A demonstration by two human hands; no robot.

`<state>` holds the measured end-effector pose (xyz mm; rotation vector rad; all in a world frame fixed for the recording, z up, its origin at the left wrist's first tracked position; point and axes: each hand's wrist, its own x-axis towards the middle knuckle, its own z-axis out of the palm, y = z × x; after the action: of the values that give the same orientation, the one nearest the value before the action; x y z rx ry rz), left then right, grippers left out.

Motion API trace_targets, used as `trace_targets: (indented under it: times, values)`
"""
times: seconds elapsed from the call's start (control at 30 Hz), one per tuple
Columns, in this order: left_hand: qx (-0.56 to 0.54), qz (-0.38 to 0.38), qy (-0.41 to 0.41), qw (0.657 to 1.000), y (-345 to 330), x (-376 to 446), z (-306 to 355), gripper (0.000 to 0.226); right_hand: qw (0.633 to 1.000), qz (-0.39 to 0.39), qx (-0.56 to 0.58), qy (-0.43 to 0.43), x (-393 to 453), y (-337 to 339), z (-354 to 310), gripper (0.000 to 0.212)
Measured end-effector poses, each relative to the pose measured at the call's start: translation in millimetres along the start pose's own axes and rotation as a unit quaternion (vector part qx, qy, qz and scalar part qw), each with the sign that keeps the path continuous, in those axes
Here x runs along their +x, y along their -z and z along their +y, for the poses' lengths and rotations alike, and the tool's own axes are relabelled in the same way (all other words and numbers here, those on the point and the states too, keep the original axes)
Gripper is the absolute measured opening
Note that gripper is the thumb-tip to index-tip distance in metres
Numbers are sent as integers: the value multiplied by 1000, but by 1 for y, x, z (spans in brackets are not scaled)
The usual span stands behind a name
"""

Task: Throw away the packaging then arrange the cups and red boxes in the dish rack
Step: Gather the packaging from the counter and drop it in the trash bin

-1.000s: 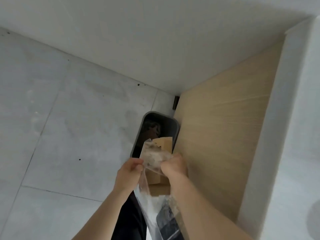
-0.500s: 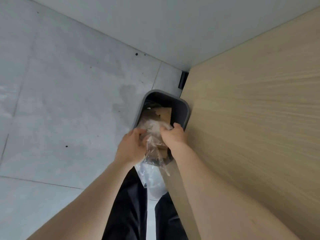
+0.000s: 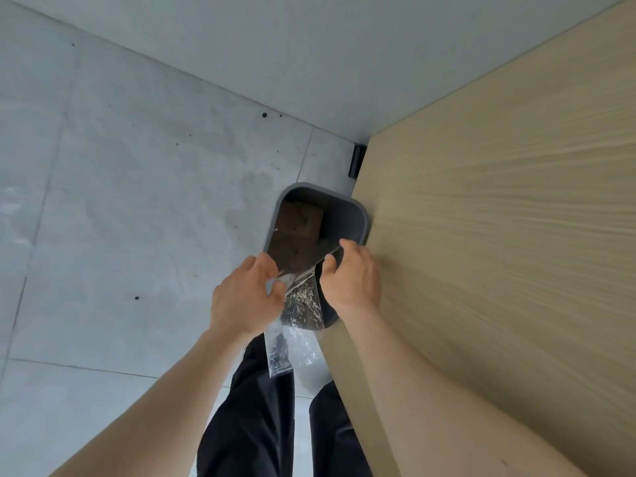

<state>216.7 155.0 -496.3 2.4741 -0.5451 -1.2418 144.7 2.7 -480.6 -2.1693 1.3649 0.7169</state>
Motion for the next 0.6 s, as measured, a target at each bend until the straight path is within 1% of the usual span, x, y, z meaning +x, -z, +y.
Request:
trace_targets:
  times: [0.03, 0.13, 0.17, 0.23, 0.3, 0.4, 0.47, 0.6]
  values:
    - [7, -17, -8, 1000, -2, -5, -1, 10, 1000, -6, -11, 11, -3, -3, 1, 48]
    - [23, -83, -43, 995, -20, -13, -7, 20, 998, -32, -22, 43, -8, -15, 3, 51]
    - [22, -99, -51, 994, -26, -13, -9, 24, 998, -41, -20, 50, -9, -18, 4, 52]
    - [18, -119, -57, 991, -40, -10, -12, 38, 997, -44, -18, 56, -8, -25, 7, 52]
    - [19, -123, -62, 990, -53, -4, -12, 53, 998, -26, -28, 54, -5, -31, 11, 53]
    - [22, -116, -83, 990, -66, 11, -8, 65, 998, 2, -43, 44, 2, -32, 14, 59]
    - [25, -109, -105, 988, -70, 22, -5, 66, 998, 15, -47, 44, 4, -28, 13, 63]
    - [29, -85, -174, 981, -62, 31, 6, 58, 997, 34, -47, 51, 3, -16, 10, 63]
